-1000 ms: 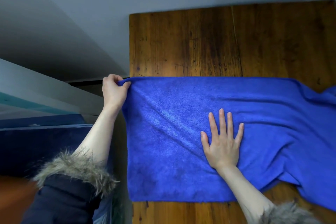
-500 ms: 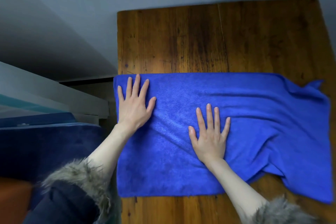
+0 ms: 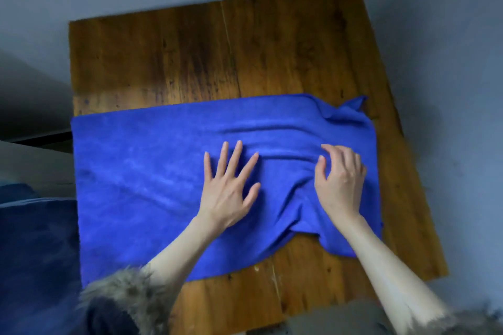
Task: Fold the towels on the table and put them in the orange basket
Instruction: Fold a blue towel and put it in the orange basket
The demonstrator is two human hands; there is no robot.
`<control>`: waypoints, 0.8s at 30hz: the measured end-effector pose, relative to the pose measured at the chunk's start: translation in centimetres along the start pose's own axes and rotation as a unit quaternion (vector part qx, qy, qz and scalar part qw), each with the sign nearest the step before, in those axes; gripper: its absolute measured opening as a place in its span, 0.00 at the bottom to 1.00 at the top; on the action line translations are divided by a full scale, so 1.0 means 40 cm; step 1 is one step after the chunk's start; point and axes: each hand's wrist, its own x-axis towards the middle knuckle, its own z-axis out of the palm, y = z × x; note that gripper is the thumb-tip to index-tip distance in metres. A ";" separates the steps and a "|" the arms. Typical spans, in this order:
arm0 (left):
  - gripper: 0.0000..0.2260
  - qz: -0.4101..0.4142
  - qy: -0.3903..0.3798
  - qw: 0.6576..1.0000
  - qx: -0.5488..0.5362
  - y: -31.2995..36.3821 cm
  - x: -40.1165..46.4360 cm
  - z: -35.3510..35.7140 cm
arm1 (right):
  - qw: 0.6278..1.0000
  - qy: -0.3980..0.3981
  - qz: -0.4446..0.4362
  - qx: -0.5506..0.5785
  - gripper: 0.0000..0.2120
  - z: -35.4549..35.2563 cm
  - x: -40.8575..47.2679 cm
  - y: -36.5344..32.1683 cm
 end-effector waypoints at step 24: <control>0.27 -0.039 0.020 0.999 0.030 0.165 0.058 0.069 | 0.918 -0.141 0.284 0.240 0.09 -0.085 0.178 0.239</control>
